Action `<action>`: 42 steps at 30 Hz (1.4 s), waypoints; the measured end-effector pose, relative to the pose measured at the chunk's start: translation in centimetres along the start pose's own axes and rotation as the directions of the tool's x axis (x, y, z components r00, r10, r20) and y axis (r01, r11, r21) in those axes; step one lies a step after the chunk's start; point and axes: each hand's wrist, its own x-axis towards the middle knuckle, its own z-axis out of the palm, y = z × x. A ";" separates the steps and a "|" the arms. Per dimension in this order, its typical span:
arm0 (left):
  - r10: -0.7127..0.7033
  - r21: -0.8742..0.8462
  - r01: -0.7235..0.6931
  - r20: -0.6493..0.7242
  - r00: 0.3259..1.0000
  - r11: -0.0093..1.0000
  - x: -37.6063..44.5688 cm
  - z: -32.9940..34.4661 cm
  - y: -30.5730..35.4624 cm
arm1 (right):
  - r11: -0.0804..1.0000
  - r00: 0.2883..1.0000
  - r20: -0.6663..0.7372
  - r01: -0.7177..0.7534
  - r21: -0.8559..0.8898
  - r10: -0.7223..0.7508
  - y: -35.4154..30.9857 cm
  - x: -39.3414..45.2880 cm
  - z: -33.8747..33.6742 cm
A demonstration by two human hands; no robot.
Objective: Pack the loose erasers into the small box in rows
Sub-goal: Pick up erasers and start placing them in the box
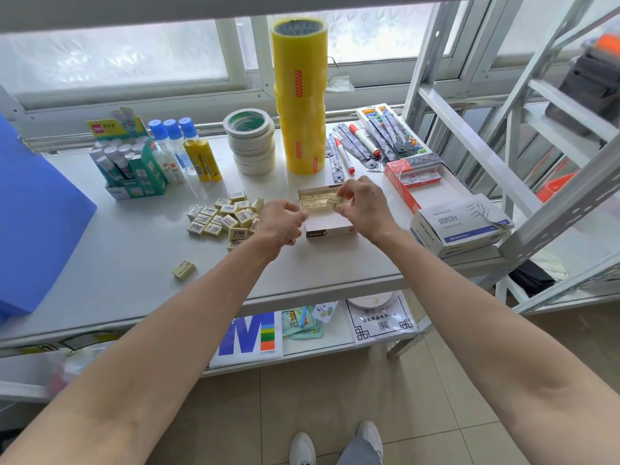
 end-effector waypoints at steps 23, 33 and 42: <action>0.029 0.325 -0.017 -0.032 0.999 0.945 1.4 1.6 -0.5 | 0.958 0.985 0.163 0.094 -0.270 -0.051 0.8 3.0 -0.3; 0.020 0.344 -0.007 -0.033 0.999 0.939 1.4 1.7 -0.6 | 0.912 0.984 0.150 0.144 -0.383 -0.092 0.8 2.9 0.2; 0.009 0.257 -0.011 0.009 1.000 0.966 1.3 1.1 -0.6 | 0.918 0.995 0.086 0.085 -0.387 -0.056 0.5 2.2 0.5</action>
